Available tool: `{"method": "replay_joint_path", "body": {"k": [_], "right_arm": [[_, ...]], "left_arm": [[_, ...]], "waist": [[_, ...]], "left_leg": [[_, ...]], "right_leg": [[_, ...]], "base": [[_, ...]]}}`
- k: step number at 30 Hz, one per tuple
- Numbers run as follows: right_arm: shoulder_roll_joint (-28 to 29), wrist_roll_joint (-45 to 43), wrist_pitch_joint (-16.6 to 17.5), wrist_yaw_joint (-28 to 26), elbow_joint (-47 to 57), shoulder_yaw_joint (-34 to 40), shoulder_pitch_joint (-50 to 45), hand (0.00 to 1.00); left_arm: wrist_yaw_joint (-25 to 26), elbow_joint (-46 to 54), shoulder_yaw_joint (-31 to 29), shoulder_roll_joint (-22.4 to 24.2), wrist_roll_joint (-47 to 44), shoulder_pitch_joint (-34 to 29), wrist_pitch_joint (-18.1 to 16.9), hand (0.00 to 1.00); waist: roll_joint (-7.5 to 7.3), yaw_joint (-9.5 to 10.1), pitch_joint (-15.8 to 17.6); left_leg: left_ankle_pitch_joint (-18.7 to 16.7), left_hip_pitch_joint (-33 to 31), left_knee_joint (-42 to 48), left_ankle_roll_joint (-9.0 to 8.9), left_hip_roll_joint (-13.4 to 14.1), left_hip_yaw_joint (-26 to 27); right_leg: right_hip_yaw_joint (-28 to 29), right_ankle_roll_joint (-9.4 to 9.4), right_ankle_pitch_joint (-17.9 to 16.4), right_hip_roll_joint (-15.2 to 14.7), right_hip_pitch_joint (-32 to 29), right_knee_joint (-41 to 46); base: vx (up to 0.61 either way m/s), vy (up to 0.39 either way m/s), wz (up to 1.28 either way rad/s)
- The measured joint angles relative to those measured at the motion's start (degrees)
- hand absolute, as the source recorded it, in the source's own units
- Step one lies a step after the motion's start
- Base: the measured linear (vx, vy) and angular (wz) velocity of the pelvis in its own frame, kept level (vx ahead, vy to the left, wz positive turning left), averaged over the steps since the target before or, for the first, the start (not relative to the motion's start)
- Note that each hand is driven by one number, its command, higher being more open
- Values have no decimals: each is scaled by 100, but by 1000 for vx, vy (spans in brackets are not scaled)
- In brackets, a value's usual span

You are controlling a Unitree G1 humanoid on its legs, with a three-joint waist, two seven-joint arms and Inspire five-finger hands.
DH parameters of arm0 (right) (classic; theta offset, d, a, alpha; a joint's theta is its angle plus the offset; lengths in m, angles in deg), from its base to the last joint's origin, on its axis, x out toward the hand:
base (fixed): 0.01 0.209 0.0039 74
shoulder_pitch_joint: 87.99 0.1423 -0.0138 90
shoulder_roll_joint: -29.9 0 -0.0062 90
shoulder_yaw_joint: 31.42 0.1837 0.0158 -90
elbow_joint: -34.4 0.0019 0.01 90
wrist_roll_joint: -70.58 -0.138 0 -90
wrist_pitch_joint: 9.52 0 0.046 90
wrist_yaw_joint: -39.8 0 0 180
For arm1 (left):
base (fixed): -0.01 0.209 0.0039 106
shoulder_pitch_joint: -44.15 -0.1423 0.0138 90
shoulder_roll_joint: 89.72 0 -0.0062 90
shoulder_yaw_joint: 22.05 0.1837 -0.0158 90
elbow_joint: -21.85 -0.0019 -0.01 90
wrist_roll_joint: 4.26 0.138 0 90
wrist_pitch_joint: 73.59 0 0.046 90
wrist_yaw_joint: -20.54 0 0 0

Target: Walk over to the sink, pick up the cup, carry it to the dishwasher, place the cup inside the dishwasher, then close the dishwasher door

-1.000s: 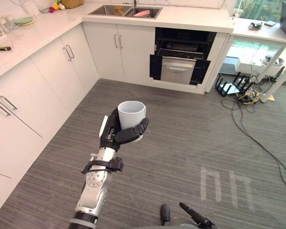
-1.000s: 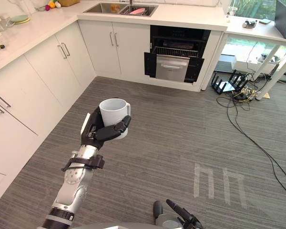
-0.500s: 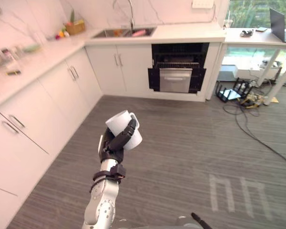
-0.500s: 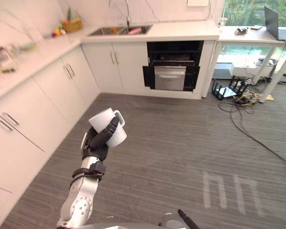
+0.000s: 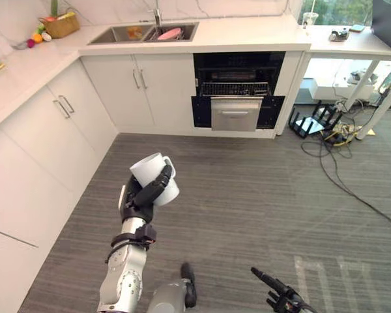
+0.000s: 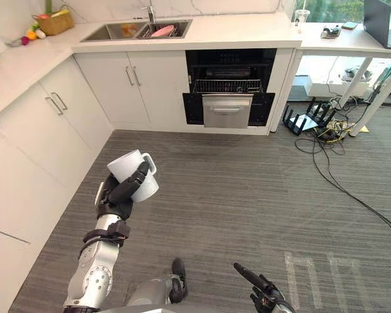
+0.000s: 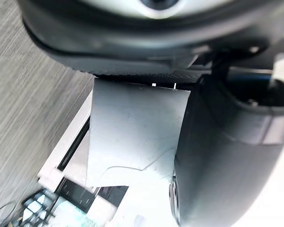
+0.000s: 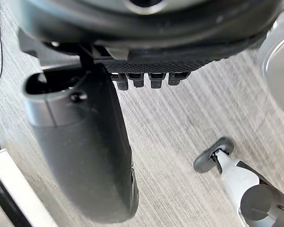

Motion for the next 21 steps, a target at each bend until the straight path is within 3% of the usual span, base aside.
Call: {"method": "replay_joint_path", "body": {"k": [3, 4, 5, 6, 7, 9, 10, 11, 13, 15, 16, 17, 18, 19, 20, 21], "right_arm": [[123, 52, -50, 92, 3, 183, -373, 100], [220, 112, -42, 151, 5, 237, -599, 100], [258, 116, -35, 176, 4, 239, -688, 100], [360, 119, 88, 224, 60, 310, -764, 100], [412, 98, 93, 243, 73, 393, -773, 100], [655, -215, 258, 263, 328, 562, -836, 100], [688, -262, 289, 251, 483, 550, -883, 100], [699, -261, 293, 246, 553, 553, -898, 100], [729, -246, 298, 196, 737, 552, -904, 100], [790, -235, 311, 181, 860, 554, -959, 100], [788, -236, 311, 181, 877, 557, -1008, 100], [780, -237, 299, 183, 880, 559, -1113, 100], [788, -255, 296, 188, 847, 599, -1158, 100], [786, -255, 295, 185, 846, 639, -1177, 100], [787, -356, 286, 183, 854, 729, -1177, 100], [731, -423, 286, 201, 866, 771, -1196, 100]], "left_arm": [[-229, 1, 7, -13, 186, 4, 0, 0], [-288, 5, 52, -52, 337, 7, 2, 0], [-290, 6, 87, -64, 375, 9, 4, 0], [-272, 4, 98, -66, 440, 28, 37, 0], [-265, 2, 132, -79, 441, 40, 58, 0], [-285, -116, 414, -97, 441, 143, 81, 0], [-290, -221, 576, -99, 448, 246, 107, 0], [-297, -266, 695, -98, 459, 297, 120, 0], [-341, -295, 906, -117, 538, 400, 142, 0], [-347, -297, 1061, -159, 533, 713, 177, 0], [-346, -297, 1086, -156, 533, 791, 177, 0], [-347, -294, 1103, -121, 534, 876, 176, 0], [-342, -319, 1105, -30, 534, 871, 192, 0], [-341, -320, 1119, -12, 534, 872, 223, 0], [-338, -352, 1246, 58, 537, 871, 262, 0], [-331, -397, 1356, 135, 549, 868, 271, 0]], "waist": [[-155, 25, -173], [-164, -32, -269], [-176, -64, -283], [-189, -143, -276], [-187, -210, -276], [-155, -417, -243], [-129, -459, -223], [-101, -474, -206], [-81, -476, -206], [-95, -523, -219], [-97, -536, -224], [-125, -567, -317], [-12, -666, -373], [-3, -709, -385], [114, -732, -386], [250, -715, -383]], "left_leg": [[-602, 211, 293, 45, -388, -77], [-872, 505, 236, 150, -620, -200], [-935, 624, 177, 146, -683, -270], [-1005, 1020, -106, 194, -816, -428], [-1008, 1187, -261, 207, -841, -524], [-1031, 1904, -788, 216, -798, -1010], [-1082, 2138, -906, 216, -727, -1107], [-1132, 2281, -950, 218, -668, -1142], [-1481, 2613, -866, 99, -447, -1212], [-2043, 2921, -573, -126, -250, -1414], [-2189, 3013, -514, -154, -234, -1478], [-2448, 3251, -507, -189, -191, -1599], [-2510, 3397, -377, -190, -100, -1671], [-2498, 3367, -118, -203, -71, -1660], [-2434, 3250, 551, -291, 86, -1574], [-2129, 2972, 1499, -682, 354, -1337]], "right_leg": [[-29, 136, 738, -331, -422, 1436], [2, 241, 1693, -498, -772, 2367], [42, 216, 1633, -541, -938, 2790], [22, -122, 945, -517, -1537, 3693], [-26, -269, 667, -441, -1788, 3892], [-308, -503, -200, -44, -2791, 3844], [-364, -473, -350, 75, -3171, 3484], [-388, -456, -359, 154, -3382, 3097], [-450, -351, -142, 412, -3824, 1474], [-402, -324, 473, 602, -4215, -70], [-351, -359, 543, 598, -4284, -153], [-188, -447, 817, 592, -4356, -73], [-202, -450, 1276, 592, -4383, 342], [-220, -476, 1398, 561, -4356, 513], [-367, -563, 1345, 595, -4215, 790], [-530, -678, 1025, 701, -3979, 899]], "base": [[545, 238, 41], [390, 128, 47], [539, 162, 53], [426, 113, 37], [406, 93, 45], [432, -10, 78], [480, -57, 77], [447, -89, 43], [415, -94, 18], [665, -197, 32], [674, -235, 48], [745, -248, 55], [767, -250, 61], [781, -270, 68], [738, -291, 58], [739, -304, 51]]}}
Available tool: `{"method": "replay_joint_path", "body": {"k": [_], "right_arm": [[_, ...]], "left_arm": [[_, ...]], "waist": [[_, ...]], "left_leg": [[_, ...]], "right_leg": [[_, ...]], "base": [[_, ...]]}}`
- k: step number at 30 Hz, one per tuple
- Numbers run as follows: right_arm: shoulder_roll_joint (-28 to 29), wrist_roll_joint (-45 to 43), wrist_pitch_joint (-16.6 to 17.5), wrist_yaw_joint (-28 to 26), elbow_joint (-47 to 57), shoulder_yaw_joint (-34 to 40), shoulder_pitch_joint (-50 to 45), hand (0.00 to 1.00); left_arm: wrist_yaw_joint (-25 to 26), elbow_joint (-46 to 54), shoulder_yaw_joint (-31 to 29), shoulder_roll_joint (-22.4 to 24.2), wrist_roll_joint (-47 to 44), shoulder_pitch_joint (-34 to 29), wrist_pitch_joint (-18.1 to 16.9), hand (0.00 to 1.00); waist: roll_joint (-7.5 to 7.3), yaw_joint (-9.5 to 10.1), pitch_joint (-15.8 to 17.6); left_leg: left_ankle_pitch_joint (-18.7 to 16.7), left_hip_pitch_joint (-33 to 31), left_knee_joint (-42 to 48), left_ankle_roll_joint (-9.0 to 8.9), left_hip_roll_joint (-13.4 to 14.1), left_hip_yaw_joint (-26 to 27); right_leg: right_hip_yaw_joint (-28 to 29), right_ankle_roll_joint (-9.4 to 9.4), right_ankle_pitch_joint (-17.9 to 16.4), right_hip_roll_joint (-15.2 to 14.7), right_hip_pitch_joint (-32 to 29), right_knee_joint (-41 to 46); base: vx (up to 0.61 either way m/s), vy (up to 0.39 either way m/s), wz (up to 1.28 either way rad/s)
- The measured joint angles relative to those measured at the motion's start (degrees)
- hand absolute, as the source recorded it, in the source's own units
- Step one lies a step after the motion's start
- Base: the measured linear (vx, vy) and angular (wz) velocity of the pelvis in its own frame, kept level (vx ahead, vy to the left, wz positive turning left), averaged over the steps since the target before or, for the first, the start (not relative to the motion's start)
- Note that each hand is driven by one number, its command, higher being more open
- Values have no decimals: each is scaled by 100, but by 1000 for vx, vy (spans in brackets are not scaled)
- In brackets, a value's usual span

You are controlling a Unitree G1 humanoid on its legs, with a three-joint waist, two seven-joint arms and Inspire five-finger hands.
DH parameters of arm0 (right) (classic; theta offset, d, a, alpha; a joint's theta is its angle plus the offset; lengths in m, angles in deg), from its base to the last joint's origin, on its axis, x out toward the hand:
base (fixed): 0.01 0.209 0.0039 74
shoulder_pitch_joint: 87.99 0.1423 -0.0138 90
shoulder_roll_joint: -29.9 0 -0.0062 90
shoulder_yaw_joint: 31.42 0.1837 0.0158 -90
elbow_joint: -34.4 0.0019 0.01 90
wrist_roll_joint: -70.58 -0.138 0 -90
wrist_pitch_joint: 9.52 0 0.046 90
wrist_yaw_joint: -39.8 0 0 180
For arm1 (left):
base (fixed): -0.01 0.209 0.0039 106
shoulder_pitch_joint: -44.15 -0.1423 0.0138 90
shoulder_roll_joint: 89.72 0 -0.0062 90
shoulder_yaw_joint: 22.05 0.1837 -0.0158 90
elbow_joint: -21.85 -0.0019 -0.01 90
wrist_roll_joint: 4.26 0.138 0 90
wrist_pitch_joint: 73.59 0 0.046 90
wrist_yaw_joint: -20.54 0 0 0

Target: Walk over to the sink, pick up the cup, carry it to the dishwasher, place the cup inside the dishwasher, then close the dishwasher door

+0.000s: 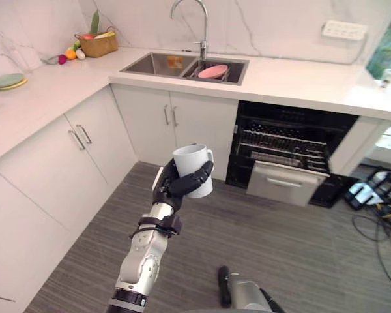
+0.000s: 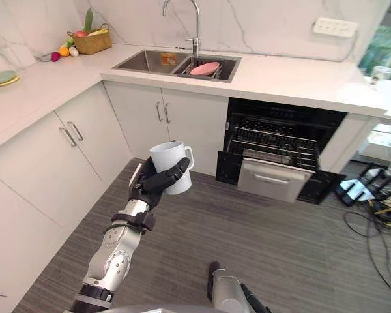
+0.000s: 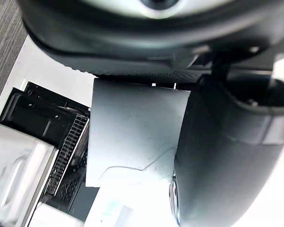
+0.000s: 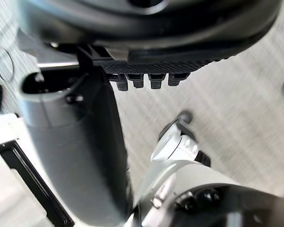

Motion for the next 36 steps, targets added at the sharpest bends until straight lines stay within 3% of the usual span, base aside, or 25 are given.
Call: {"method": "replay_joint_path", "body": {"k": [1, 2, 3, 4, 5, 6, 7, 8, 10, 11, 13, 14, 15, 16, 18, 20, 22, 23, 25, 28, 31, 32, 33, 34, 36], "right_arm": [[-27, -21, 0, -2, 21, -2, 1, 100], [-28, -27, 3, -3, 68, -6, -9, 100], [-3, 19, 49, -8, 128, -8, -8, 100], [-20, 41, 78, -8, 128, 10, -4, 100], [-17, 63, 146, -8, 128, 19, 4, 100], [-15, 41, 280, -10, 128, 33, 59, 100], [-55, 16, 391, -12, 119, 82, 127, 100], [-88, 6, 435, -18, 119, 104, 182, 100], [-320, -14, 490, 17, 115, -35, 569, 100], [-397, -27, 497, 34, 119, -160, 683, 100], [-601, -73, 511, 81, 127, -622, 1095, 100], [-603, -102, 517, 80, 148, -680, 1173, 100], [-620, -169, 541, 83, 194, -779, 1274, 100], [-583, -181, 550, 93, 216, -798, 1302, 100], [-534, -204, 564, 155, 332, -855, 1193, 100], [-503, -206, 569, 319, 541, -831, 905, 100], [-418, -206, 558, 494, 589, -845, 628, 100], [-287, -206, 556, 604, 602, -900, 545, 100], [-117, -205, 555, 669, 802, -1126, 443, 100], [128, -149, 555, 751, 1888, -1478, 254, 100], [184, 120, 626, 776, 3171, -1456, 137, 100], [198, 273, 657, 854, 3633, -1454, -42, 100], [181, 350, 680, 852, 3807, -1451, -161, 100], [91, 623, 761, 865, 3898, -1410, -192, 100], [159, 986, 784, 1010, 4355, -1260, -280, 100]], "left_arm": [[-1, -16, 19, 46, 6, 0, 0, 0], [1, -35, 4, 128, 15, 0, 0, 0], [15, -55, -16, 198, 53, 21, -3, 0], [14, -71, -11, 219, 68, 33, -3, 0], [11, -90, -14, 236, 86, 42, -3, 0], [-24, -114, -25, 238, 86, 45, -2, 0], [-63, -138, -34, 175, 83, 62, 3, 0], [-92, -138, -45, 131, 80, 80, 6, 0], [-178, -131, -223, 50, 77, 140, 15, 0], [-174, -130, -284, 42, 76, 140, 19, 0], [-168, -126, -487, -52, 78, 135, 32, 0], [-168, -124, -537, -83, 79, 135, 27, 0], [-164, -174, -591, -119, 79, 128, 23, 0], [-163, -193, -600, -175, 80, 105, 24, 0], [-118, -194, -546, -360, 78, 66, 24, 0], [-96, -210, -421, -345, 87, 162, 23, 0], [-89, -238, -269, -345, 110, 319, 23, 0], [-34, -237, -254, -346, 132, 396, -26, 0], [149, -236, -233, -344, 220, 494, -154, 0], [256, -213, -221, -434, 209, 795, -302, 0], [200, -212, -266, -534, 210, 860, -289, 0], [112, -147, -255, -533, 211, 776, -273, 0], [73, -113, -254, -488, 210, 737, -274, 0], [62, -117, -252, -308, 211, 613, -241, 0], [31, -116, -70, -294, 211, 574, -212, 0]], "waist": [[24, 2, 7], [24, 38, 12], [66, 86, 24], [70, 79, 30], [30, 82, 60], [-24, 105, 105], [-30, 189, 109], [-44, 226, 115], [-75, 410, 134], [-78, 449, 136], [-52, 566, 122], [-51, 617, 123], [32, 651, 113], [-43, 661, 123], [-495, 444, 70], [-597, 284, 63], [-628, 246, 85], [-600, 230, 123], [-483, 111, 164], [-367, -47, 165], [-398, -254, 255], [-576, -282, 225], [-609, -290, 247], [-423, -297, 292], [-377, -323, 282]], "left_leg": [[299, -194, 546, -204, 140, 69], [989, -519, 1390, -452, 348, 176], [1842, -1119, 2721, -679, 842, 343], [1821, -1352, 3186, -607, 1044, 421], [1684, -1671, 3725, -388, 1310, 599], [1422, -2043, 4009, 1, 1550, 883], [1239, -2314, 3734, 148, 1607, 1197], [1130, -2418, 3416, 150, 1575, 1355], [835, -2666, 977, 38, 1011, 1521], [860, -2694, 244, 8, 835, 1396], [1370, -2683, -2126, -418, 551, 474], [1401, -2693, -2213, -476, 613, 370], [1804, -2648, -2080, -498, 682, 219], [1985, -2576, -1926, -458, 610, 261], [1678, -2550, -1434, -240, 120, 502], [1483, -2386, -1404, -64, -193, 635], [1255, -1954, -1456, 71, -335, 859], [1185, -1493, -1727, 113, -313, 1081], [1185, -828, -2257, 109, -153, 1426], [1109, -400, -2691, -63, 145, 2106], [912, -67, -2749, -262, 178, 2698], [743, 133, -2751, -387, -18, 2780], [595, 260, -2733, -485, -52, 2801], [551, 403, -2705, -535, 69, 2993], [541, 413, -2450, -500, 175, 3043]], "right_leg": [[-64, -33, -137, 40, 161, 9], [-92, -102, -324, 108, 419, -22], [-213, -160, -556, 261, 953, -235], [-276, -180, -628, 304, 1200, -361], [-342, -209, -730, 336, 1567, -569], [-357, -207, -799, 333, 2020, -904], [-309, -119, -747, 269, 2434, -1286], [-271, -89, -728, 208, 2593, -1451], [47, -27, -690, -105, 2861, -1770], [192, -26, -690, -162, 2858, -1801], [820, 131, -768, -153, 2840, -1912], [982, 293, -871, -131, 2865, -1920], [1290, 511, -1108, -64, 2950, -1847], [1454, 568, -1234, -165, 2979, -1756], [1655, 740, -1514, -783, 2956, -1315], [1601, 723, -1471, -1089, 2655, -449], [1508, 699, -1063, -1294, 2168, 808], [1382, 637, -672, -1384, 1796, 1704], [806, 361, -906, -1314, 1293, 2324], [-114, 372, -1211, -678, 485, 1230], [-1046, 350, -497, -439, 129, -472], [-1482, 149, 485, -520, 124, -963], [-1537, -682, 616, -538, 107, -875], [-1436, -601, 389, -379, 75, -649], [-1345, -524, 6, -198, -39, -451]], "base": [[717, -284, 30], [719, -270, 22], [682, -251, 23], [646, -223, 30], [583, -186, 34], [648, -190, 20], [498, -129, 1], [469, -78, -25], [509, 26, -53], [504, 142, -90], [414, 229, -115], [409, 308, -136], [359, 277, -119], [429, 350, -127], [409, 314, -53], [415, 273, -4], [411, 253, -46], [360, 213, -96], [345, 209, -106], [264, 70, -119], [281, -37, -92], [283, -52, -74], [371, -71, -92], [336, -109, -91], [298, -170, -85]]}}
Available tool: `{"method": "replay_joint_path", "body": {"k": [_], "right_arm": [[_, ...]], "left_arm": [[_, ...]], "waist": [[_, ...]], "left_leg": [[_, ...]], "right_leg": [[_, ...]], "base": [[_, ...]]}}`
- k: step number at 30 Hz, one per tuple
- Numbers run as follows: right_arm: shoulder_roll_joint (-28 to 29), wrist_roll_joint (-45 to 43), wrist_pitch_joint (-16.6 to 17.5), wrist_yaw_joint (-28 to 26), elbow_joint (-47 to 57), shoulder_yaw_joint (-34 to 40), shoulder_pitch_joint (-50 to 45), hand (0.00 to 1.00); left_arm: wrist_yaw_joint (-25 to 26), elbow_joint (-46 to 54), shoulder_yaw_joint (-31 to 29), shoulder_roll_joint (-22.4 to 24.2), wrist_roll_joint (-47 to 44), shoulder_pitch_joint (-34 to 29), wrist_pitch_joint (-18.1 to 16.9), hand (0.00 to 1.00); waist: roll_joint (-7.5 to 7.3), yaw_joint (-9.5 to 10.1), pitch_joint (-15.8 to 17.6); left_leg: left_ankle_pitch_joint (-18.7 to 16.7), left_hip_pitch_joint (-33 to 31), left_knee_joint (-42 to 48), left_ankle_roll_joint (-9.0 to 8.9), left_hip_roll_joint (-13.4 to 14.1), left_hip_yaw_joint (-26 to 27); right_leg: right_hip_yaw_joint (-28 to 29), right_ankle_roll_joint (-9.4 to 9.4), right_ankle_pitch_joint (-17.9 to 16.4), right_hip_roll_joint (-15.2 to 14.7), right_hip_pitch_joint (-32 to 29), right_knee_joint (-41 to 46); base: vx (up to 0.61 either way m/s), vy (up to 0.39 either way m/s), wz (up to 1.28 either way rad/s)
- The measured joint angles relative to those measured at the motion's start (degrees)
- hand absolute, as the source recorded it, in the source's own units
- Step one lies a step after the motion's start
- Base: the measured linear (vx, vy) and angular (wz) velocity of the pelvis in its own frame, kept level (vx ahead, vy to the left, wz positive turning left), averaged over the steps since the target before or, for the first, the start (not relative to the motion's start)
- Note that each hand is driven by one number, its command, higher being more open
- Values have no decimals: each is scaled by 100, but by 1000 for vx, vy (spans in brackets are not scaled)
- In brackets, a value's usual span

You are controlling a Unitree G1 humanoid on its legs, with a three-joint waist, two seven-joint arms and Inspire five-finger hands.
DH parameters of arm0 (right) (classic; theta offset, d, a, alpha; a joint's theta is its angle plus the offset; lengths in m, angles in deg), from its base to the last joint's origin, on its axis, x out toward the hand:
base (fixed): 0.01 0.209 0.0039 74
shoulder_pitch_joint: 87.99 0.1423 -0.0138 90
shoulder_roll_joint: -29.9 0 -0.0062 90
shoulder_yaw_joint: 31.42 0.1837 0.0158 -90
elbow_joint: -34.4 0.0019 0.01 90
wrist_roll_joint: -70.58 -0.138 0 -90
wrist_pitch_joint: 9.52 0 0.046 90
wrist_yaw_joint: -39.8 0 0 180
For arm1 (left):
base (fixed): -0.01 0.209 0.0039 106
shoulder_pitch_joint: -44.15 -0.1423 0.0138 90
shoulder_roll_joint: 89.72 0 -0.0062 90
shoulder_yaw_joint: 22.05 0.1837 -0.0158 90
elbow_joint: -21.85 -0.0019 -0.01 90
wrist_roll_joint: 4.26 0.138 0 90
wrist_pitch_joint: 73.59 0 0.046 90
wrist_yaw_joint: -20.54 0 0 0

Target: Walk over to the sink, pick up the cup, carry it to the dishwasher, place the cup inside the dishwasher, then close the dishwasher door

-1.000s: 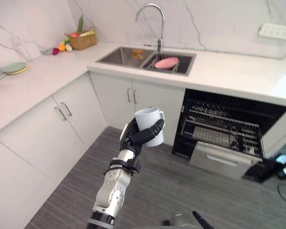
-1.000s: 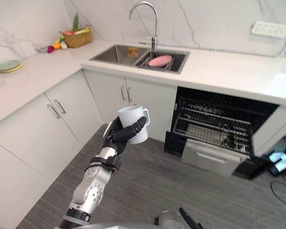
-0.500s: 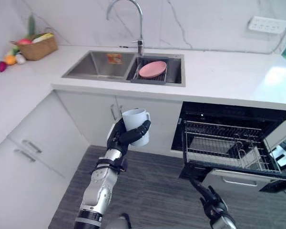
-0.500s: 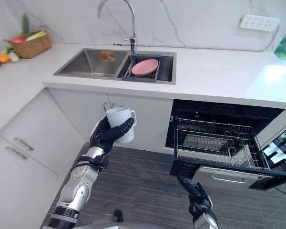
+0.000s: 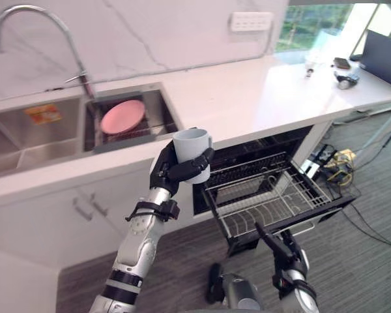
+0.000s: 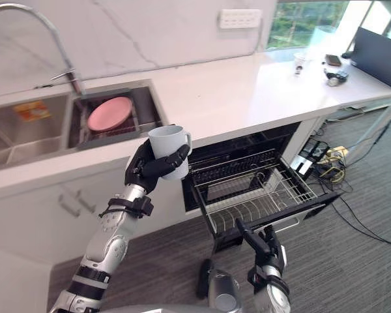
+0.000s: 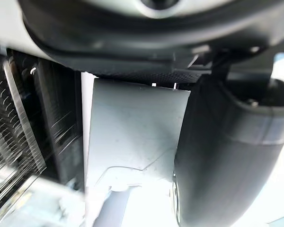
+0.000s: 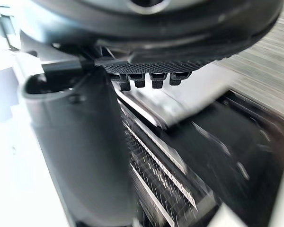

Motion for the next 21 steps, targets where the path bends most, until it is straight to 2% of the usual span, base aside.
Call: {"method": "replay_joint_path", "body": {"k": [1, 2, 3, 4, 5, 6, 7, 9, 10, 12, 13, 15, 16, 19, 20, 21], "right_arm": [[48, 111, 194, 222, 491, 154, -11, 100], [80, 124, 274, 301, 751, 264, -5, 100], [143, 139, 518, 496, 1437, 520, -101, 100], [48, 143, 725, 604, 1949, 757, -63, 100], [1, 144, 835, 649, 2149, 825, -43, 100], [-5, 144, 1098, 675, 2517, 935, -69, 100], [10, 144, 1245, 675, 2682, 981, -97, 100], [-6, 137, 1729, 634, 3302, 1086, -222, 100], [-11, 135, 1801, 580, 3426, 1092, -223, 100], [-64, 88, 1919, 287, 3657, 945, -204, 100], [-99, 77, 1911, 201, 3651, 862, -190, 100], [-292, -134, 1727, -143, 3629, 344, -157, 100], [-311, -144, 1686, -202, 3629, 264, -157, 100], [-520, -159, 1457, -652, 3632, -101, -199, 100], [-560, -179, 1408, -735, 3631, -113, -227, 100], [-596, -332, 1318, -878, 3622, -109, -227, 100]], "left_arm": [[-117, -3, 202, -11, 1, -37, 18, 0], [-177, 2, 278, 13, 2, -53, 20, 0], [-284, 12, 461, 82, 2, -97, 14, 0], [-301, 21, 563, 265, 2, -353, 37, 0], [-301, 21, 645, 330, 2, -480, 58, 0], [-321, 22, 819, 320, 2, -618, 64, 0], [-330, 22, 887, 305, 2, -669, 64, 0], [-368, 35, 975, 311, -1, -749, 56, 0], [-365, 51, 969, 310, -1, -757, 47, 0], [-303, 173, 973, 321, -2, -787, 25, 0], [-286, 183, 973, 340, -2, -788, 18, 0], [-163, 197, 968, 414, -5, -791, 9, 0], [-154, 197, 968, 424, -5, -792, 10, 0], [-161, 198, 988, 515, -6, -807, 31, 0], [-168, 198, 989, 545, -7, -811, 35, 0], [-173, 198, 984, 547, -7, -807, 43, 0]], "waist": [[39, -8, -6], [66, 3, 7], [-55, -59, 77], [106, -21, 91], [191, 21, 42], [223, 40, 26], [209, 35, 24], [175, 32, 11], [172, 28, 7], [159, 31, -64], [161, 33, -97], [196, 39, -221], [198, 39, -238], [223, 22, -441], [223, 36, -534], [217, 19, -648]], "left_leg": [[-12, -218, 705, 100, 305, 23], [-19, -375, 1239, 110, 508, -11], [28, -820, 2842, 127, 804, -228], [281, -1285, 4306, 94, 1229, -591], [316, -1500, 4850, 47, 1331, -748], [303, -1819, 5481, 65, 1410, -1027], [274, -1912, 5570, 111, 1411, -1101], [97, -2192, 4986, 215, 1307, -1087], [48, -2208, 4688, 264, 1279, -1061], [-6, -2276, 3424, 344, 1136, -1254], [-5, -2289, 3095, 342, 1093, -1375], [63, -2261, 1956, 275, 935, -2056], [84, -2262, 1839, 259, 914, -2140], [564, -2324, 1145, 225, 726, -2260], [701, -2362, 942, 237, 566, -2259], [1013, -2449, 549, 261, 211, -2267]], "right_leg": [[-18, 132, -235, 135, 54, 3], [-35, 95, -410, 96, 71, 193], [161, 33, -861, -34, 174, 710], [314, -5, -967, 267, 429, 661], [423, -6, -965, 452, 584, 503], [593, 18, -927, 726, 992, 119], [693, 39, -891, 830, 1204, -93], [1166, 55, -805, 1050, 1753, -654], [1327, 55, -802, 1071, 1813, -712], [1966, -8, -751, 1102, 1941, -860], [2111, -58, -722, 1101, 1948, -865], [2539, -36, -733, 1101, 1976, -875], [2582, -22, -741, 1100, 1991, -880], [2652, 153, -845, 1033, 2198, -1037], [2630, 210, -878, 999, 2260, -1116], [2566, 285, -921, 956, 2350, -1161]], "base": [[238, -199, -62], [360, -213, -50], [312, -164, -52], [308, -144, -69], [274, -138, -111], [253, -71, -92], [313, -84, -102], [333, -87, -106], [380, -88, -127], [373, -51, -136], [366, -4, -132], [358, 26, -117], [345, 43, -98], [315, 57, -56], [293, 94, -11], [276, 96, -2]]}}
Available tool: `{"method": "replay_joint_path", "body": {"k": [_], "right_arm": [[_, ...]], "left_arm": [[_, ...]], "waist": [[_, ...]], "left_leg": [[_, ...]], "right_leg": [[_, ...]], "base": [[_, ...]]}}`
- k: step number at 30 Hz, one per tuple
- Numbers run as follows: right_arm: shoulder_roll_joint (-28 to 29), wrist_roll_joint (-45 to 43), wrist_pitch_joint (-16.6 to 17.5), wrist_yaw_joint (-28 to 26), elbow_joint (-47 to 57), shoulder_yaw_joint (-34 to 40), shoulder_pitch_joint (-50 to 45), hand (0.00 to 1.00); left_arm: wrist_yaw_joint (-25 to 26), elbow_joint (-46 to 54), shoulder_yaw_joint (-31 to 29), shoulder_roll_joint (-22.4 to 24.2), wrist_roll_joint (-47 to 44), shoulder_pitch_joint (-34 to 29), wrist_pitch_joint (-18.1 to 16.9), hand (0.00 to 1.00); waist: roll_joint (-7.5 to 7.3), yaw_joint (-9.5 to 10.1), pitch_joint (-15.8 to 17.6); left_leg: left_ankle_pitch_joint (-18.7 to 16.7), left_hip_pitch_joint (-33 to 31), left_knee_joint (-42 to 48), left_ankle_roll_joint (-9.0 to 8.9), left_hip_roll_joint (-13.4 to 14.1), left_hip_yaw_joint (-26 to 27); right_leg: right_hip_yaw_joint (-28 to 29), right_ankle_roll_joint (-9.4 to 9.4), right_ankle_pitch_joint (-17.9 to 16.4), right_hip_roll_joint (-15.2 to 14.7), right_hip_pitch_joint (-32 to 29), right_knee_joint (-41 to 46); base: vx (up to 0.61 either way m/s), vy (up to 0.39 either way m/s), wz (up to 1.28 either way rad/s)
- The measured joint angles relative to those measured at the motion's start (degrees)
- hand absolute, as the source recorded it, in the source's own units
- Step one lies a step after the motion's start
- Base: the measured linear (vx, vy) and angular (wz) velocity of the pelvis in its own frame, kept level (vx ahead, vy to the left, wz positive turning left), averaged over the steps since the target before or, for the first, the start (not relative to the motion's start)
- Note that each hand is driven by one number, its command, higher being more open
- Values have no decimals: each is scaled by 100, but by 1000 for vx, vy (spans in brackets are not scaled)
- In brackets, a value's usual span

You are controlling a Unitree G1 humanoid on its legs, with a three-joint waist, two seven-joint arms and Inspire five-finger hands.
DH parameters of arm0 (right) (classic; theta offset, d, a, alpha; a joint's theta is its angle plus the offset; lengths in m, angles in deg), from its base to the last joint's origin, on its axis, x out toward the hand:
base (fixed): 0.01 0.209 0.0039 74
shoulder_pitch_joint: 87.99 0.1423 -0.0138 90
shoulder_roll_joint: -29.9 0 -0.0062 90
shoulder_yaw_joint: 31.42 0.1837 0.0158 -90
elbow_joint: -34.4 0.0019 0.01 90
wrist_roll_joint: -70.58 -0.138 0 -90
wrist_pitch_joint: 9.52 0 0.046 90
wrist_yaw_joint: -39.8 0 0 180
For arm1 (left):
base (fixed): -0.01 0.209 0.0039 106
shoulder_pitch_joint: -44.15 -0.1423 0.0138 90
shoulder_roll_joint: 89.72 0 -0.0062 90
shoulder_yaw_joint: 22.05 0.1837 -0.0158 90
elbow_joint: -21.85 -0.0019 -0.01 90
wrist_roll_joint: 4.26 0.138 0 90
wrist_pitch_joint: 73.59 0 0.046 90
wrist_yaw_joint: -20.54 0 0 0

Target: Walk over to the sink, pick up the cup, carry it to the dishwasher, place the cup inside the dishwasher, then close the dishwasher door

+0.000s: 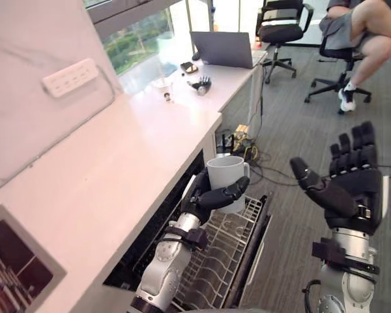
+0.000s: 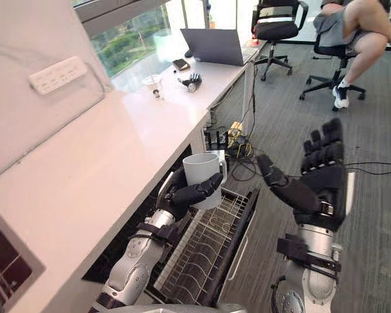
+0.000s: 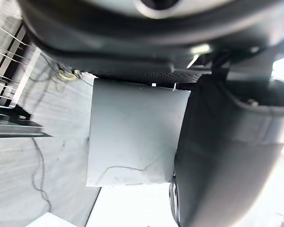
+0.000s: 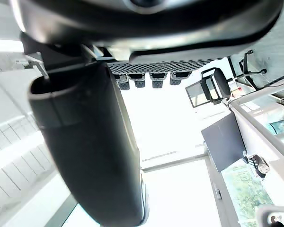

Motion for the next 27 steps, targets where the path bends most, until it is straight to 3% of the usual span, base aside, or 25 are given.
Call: {"method": "replay_joint_path", "body": {"k": [1, 2, 3, 4, 5, 6, 7, 8, 9, 17, 27], "right_arm": [[-8, -38, -27, -46, -28, 13, 0, 100], [-30, -97, -85, -109, -106, 68, 4, 100], [-12, -233, -110, -198, -287, 145, 51, 100], [0, -247, -179, -264, -556, 153, 215, 100], [-8, -245, -272, -329, -687, 137, 325, 100], [-55, -244, -408, -468, -834, 131, 485, 100], [-6, -244, -470, -545, -929, 106, 546, 100], [74, -246, -545, -580, -1075, 98, 560, 100], [112, -247, -654, -580, -1147, 80, 601, 100], [145, -262, -878, -736, -1164, -143, 799, 100], [155, -735, -1136, -1053, -1232, -230, 884, 100]], "left_arm": [[-7, -2, 2, -11, 0, -5, 13, 0], [-18, -9, 3, -36, 4, -9, 40, 0], [-28, -11, -9, -102, 3, 24, 62, 0], [-22, -28, -65, -168, 3, 17, 62, 0], [-12, -54, -129, -207, 4, 29, 83, 0], [17, -135, -286, -205, 4, 91, 120, 0], [31, -200, -358, -262, 4, 104, 115, 0], [78, -318, -355, -320, 6, 91, 184, 0], [101, -319, -330, -421, 8, 63, 267, 0], [99, -288, -351, -433, 14, 170, 276, 0], [134, -250, -492, -396, 16, 236, 373, 0]], "waist": [[1, -6, -34], [38, -60, -143], [77, -98, -210], [146, -94, -258], [158, -111, -256], [130, -77, -225], [13, -25, -205], [18, -59, -217], [-17, 32, -194], [-75, 101, -152], [-98, 182, -99]], "left_leg": [[178, -8, -172, 28, -155, -1], [642, -74, -566, 117, -419, 77], [791, -3, -986, 285, -489, 152], [982, 129, -1342, 251, -358, 138], [1054, 155, -1456, 238, -342, 119], [1107, 172, -1580, 230, -442, 76], [1111, 230, -1632, 225, -567, 97], [1154, 267, -1645, 219, -555, 16], [1097, 295, -1650, 175, -528, -5], [1063, 223, -1652, 228, -558, 62], [1086, 181, -1685, 297, -586, 85]], "right_leg": [[-34, 43, -25, -3, 48, 3], [-175, 110, -64, 25, 73, 41], [-298, 260, -149, 96, -81, 394], [-262, 386, -286, 133, -495, 1059], [-363, 172, -437, 48, -670, 1265], [-449, 145, -594, -458, -807, 1030], [-481, 645, -375, -915, -761, 563], [-618, 595, -221, -877, -583, 368], [-614, 599, -193, -838, -487, 218], [-570, 752, 150, -852, -334, -318], [-570, 795, 353, -877, -261, -624]], "base": [[306, 114, 24], [228, 92, 58], [232, 74, 50], [144, 40, 35], [73, 68, 8], [26, 96, 13], [31, 82, 29], [38, -1, 22], [34, -36, 23], [1, 35, -5], [-11, 26, -1]]}}
